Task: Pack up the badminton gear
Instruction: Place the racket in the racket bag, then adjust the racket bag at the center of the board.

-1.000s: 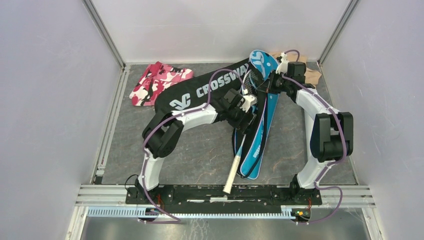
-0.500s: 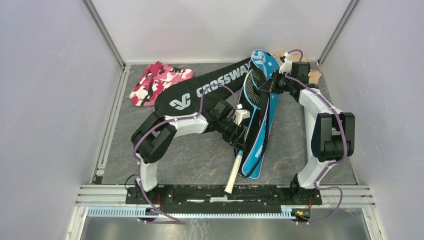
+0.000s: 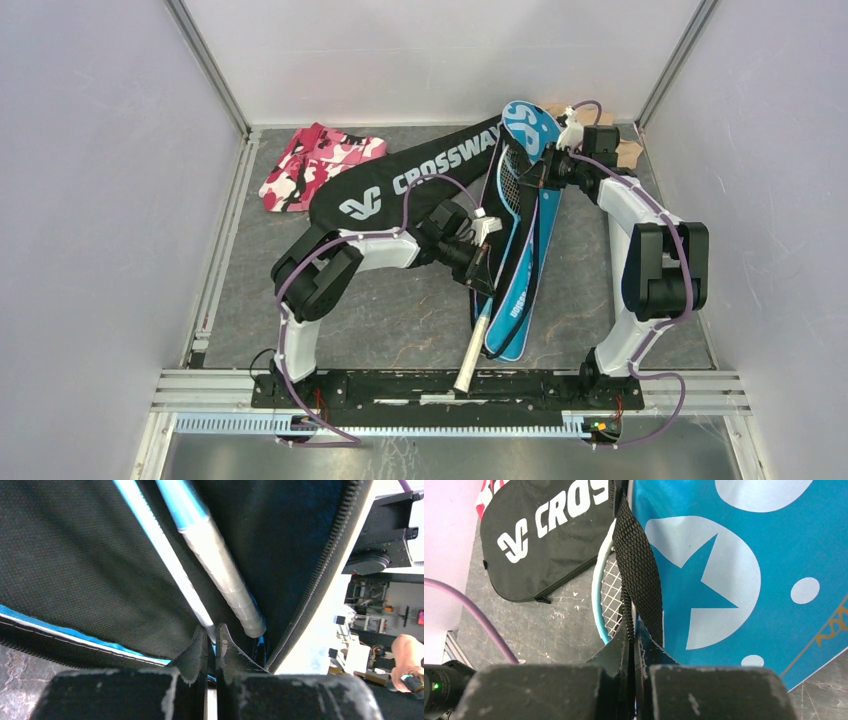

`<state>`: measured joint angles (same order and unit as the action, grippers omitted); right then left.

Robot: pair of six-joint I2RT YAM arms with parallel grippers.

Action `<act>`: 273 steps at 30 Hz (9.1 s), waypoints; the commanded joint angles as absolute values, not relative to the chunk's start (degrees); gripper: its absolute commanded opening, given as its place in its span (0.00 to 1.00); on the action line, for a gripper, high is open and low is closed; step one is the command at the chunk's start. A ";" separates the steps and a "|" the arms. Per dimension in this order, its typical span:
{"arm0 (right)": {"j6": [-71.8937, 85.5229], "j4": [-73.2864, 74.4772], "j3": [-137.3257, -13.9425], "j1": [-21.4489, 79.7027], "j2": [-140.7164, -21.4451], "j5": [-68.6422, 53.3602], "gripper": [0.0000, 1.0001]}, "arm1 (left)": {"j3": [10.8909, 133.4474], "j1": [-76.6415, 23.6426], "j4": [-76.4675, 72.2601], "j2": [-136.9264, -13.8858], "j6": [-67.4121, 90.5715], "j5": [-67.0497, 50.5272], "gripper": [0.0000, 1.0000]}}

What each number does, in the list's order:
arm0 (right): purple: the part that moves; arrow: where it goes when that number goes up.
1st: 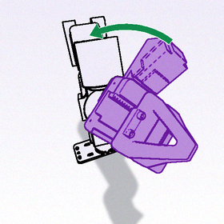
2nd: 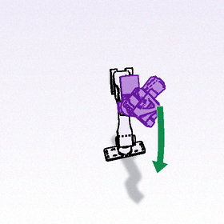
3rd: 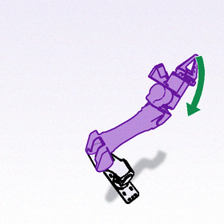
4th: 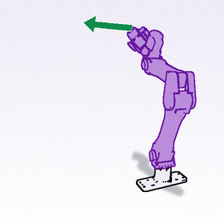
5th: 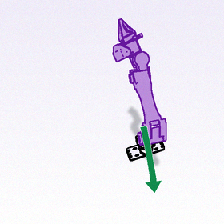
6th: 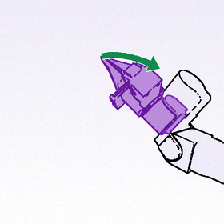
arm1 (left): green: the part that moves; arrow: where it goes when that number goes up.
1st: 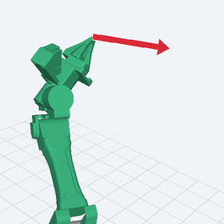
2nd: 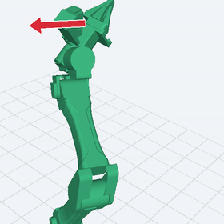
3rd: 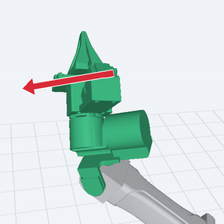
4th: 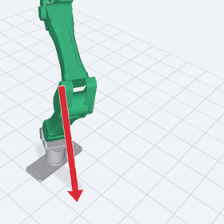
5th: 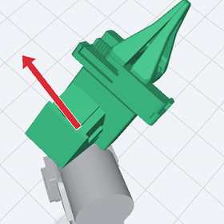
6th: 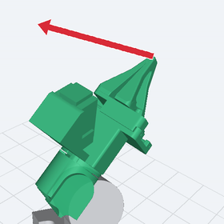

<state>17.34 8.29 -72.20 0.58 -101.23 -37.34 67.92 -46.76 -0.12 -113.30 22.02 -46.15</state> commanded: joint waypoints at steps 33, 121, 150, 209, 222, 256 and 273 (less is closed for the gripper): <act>10.63 12.56 -75.19 0.32 -102.29 -47.41 0.00 | 88.53 -45.18 -11.16 -125.48 39.13 -35.27 0.05; -32.66 62.39 -102.03 21.00 -106.49 -65.56 0.00 | 90.30 -36.62 68.06 -86.84 -82.75 -3.56 0.90; -32.72 63.62 -105.81 20.93 -109.31 -61.56 0.02 | 75.89 -29.09 52.02 -83.87 -85.11 -10.76 0.38; -47.17 44.98 -71.54 34.48 -81.96 -26.98 0.00 | 91.98 -12.57 82.17 -88.07 -71.36 -33.61 0.26; -46.58 47.23 -74.68 34.39 -81.25 -27.65 0.00 | 84.16 -12.66 74.11 -82.96 -78.50 -35.40 0.65; -41.31 31.61 -59.15 34.60 -76.48 -24.08 0.00 | 96.19 -1.84 84.02 -111.84 -71.41 -31.15 1.00; -40.09 30.54 -59.32 34.60 -76.87 -23.03 0.00 | 89.54 -3.64 84.02 -116.63 -70.57 -38.78 0.66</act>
